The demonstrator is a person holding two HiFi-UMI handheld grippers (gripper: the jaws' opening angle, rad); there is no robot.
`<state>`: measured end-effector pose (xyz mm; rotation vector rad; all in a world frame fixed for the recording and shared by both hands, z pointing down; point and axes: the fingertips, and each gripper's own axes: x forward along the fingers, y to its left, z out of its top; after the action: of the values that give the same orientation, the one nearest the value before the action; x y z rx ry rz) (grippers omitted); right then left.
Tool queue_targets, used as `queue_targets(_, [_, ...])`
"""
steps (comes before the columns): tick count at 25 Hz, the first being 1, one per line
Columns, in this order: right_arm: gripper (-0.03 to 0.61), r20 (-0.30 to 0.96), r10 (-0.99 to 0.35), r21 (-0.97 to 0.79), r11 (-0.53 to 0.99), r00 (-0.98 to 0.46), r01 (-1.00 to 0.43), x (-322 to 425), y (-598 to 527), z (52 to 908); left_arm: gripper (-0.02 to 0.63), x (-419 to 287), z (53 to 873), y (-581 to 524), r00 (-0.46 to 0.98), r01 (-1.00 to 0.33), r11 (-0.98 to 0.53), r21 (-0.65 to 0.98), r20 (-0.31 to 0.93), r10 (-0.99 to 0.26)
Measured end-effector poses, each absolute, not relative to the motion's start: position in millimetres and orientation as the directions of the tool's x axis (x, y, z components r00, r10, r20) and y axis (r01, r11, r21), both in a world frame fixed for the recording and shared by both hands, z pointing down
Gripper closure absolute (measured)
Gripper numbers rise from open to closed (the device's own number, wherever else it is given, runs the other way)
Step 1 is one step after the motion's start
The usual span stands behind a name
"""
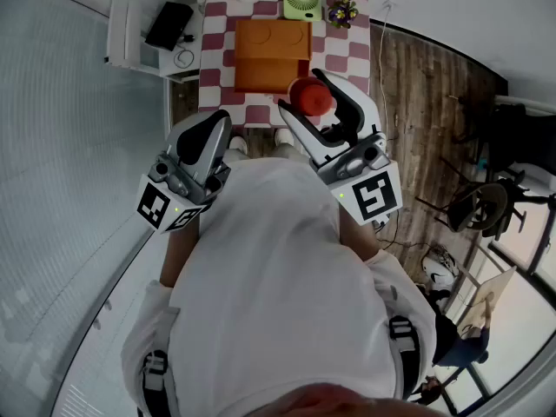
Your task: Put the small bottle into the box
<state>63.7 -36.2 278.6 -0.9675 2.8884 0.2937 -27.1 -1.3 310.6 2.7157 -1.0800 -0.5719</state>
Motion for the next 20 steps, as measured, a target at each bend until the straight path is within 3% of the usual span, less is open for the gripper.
queue_targets(9, [0.357, -0.002, -0.647, 0.082, 0.76, -0.762, -0.645, 72.5, -47.5, 337.7, 0.614, -66.7, 341.7, -23.5, 0.508, -0.855, -0.515, 0.06, -0.105, -0.855])
queue_targets(16, [0.357, 0.061, -0.699, 0.068, 0.715, -0.712, -0.696, 98.9, -62.8, 391.7, 0.577, -66.6, 365.7, -43.7, 0.525, -0.848, -0.522, -0.091, -0.013, -0.851])
queue_targets(20, [0.356, 0.033, -0.688, 0.061, 0.726, -0.725, -0.685, 95.9, -69.3, 387.1, 0.494, -56.2, 357.3, -59.0, 0.563, -0.824, -0.56, -0.085, -0.016, -0.826])
